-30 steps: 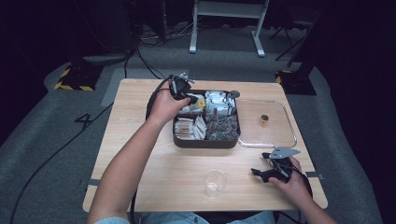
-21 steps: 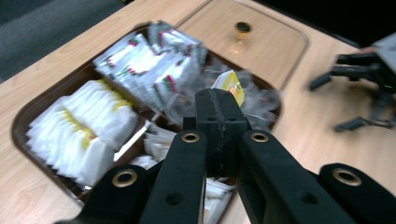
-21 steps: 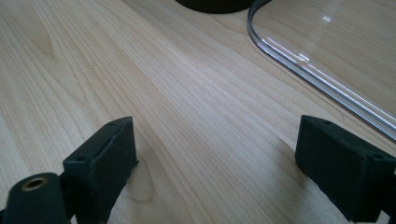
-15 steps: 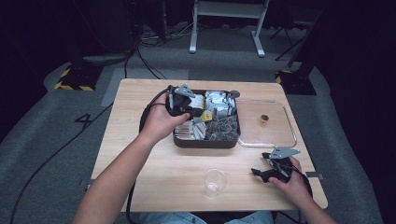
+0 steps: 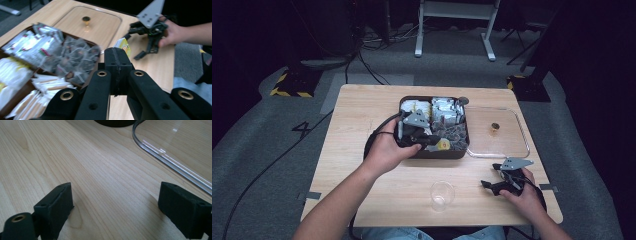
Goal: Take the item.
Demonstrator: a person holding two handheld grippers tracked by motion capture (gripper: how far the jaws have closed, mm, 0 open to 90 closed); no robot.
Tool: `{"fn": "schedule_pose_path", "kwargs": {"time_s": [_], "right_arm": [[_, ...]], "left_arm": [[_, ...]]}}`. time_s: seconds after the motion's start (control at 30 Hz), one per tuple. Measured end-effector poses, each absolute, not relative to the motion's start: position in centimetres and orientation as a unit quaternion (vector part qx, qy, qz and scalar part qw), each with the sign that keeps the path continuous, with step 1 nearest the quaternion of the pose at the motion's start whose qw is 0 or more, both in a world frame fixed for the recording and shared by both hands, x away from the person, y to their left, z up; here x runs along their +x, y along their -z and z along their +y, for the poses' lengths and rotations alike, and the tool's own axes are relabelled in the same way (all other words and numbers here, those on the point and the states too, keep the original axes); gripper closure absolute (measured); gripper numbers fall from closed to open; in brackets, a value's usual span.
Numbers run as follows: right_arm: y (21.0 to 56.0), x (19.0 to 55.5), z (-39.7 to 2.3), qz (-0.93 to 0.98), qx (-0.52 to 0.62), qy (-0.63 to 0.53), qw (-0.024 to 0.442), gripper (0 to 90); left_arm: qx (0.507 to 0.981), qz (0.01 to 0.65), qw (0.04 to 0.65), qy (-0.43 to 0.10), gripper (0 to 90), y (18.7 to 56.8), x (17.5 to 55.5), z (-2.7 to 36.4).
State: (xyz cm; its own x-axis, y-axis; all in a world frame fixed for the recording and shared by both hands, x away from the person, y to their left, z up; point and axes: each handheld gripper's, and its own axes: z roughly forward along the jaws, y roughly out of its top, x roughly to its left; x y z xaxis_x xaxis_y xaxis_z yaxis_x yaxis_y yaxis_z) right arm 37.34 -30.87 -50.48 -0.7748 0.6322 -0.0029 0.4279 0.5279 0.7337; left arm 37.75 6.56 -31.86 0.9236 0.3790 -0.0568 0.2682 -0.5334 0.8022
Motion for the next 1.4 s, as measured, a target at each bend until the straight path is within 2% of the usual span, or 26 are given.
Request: {"fn": "schedule_pose_path", "kwargs": {"time_s": [0.53,1.4], "right_arm": [[50.5,37.3,-30.9,0.863,0.307,-0.377,0.136,12.7],[50.5,37.3,-30.9,0.863,0.307,-0.377,0.136,12.7]], "left_arm": [[0.876,0.131,0.463,-0.045,90.0,33.7,33.8,4.7],[0.887,0.112,0.449,-0.017,90.0,38.9,31.4,2.8]]}}
